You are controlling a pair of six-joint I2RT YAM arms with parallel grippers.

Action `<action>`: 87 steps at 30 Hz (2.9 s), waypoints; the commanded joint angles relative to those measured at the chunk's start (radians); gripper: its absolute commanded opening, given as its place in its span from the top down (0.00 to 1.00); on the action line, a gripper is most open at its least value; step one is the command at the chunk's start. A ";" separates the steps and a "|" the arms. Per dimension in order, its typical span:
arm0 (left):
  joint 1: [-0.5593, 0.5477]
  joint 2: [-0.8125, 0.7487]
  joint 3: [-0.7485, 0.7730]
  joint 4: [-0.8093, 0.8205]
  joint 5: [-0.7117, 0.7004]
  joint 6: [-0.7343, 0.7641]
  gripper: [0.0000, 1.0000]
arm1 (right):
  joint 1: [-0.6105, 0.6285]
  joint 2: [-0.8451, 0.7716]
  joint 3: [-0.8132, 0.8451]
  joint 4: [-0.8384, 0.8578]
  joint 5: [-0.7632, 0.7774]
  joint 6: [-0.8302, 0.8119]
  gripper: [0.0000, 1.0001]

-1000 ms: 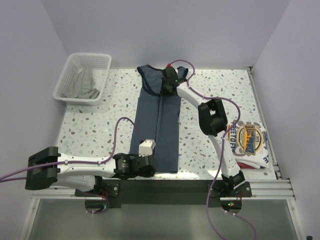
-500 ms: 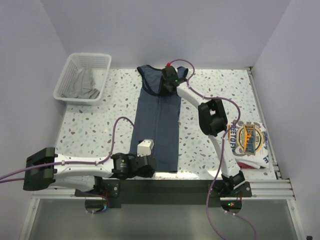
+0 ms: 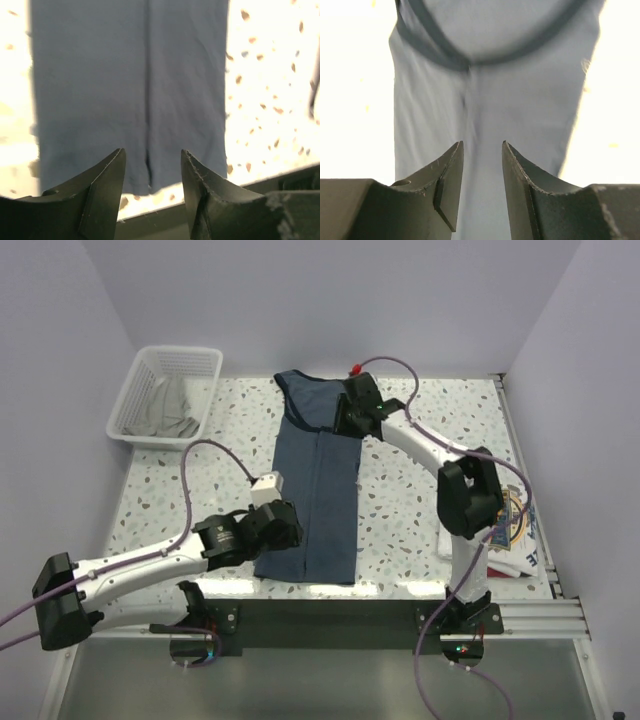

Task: Fold and stack the tank tops
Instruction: Fold the tank top

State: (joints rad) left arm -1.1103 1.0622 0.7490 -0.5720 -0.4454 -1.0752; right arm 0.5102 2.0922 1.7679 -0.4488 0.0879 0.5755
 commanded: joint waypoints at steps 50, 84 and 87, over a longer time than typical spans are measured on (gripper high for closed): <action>0.337 -0.271 -0.404 -0.124 0.329 -0.085 0.58 | 0.465 -0.928 -1.300 0.134 -0.228 0.526 0.60; 0.336 -0.229 -0.431 -0.091 0.347 -0.081 0.67 | 0.496 -0.871 -1.303 0.208 -0.143 0.558 0.61; 0.336 -0.231 -0.433 -0.089 0.347 -0.081 0.68 | 0.501 -0.857 -1.300 0.205 -0.128 0.558 0.63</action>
State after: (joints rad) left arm -0.7792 0.8162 0.3531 -0.6624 -0.1009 -1.1439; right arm 1.0023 1.2171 0.4686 -0.2592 -0.0895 1.1213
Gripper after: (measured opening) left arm 0.325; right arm 0.379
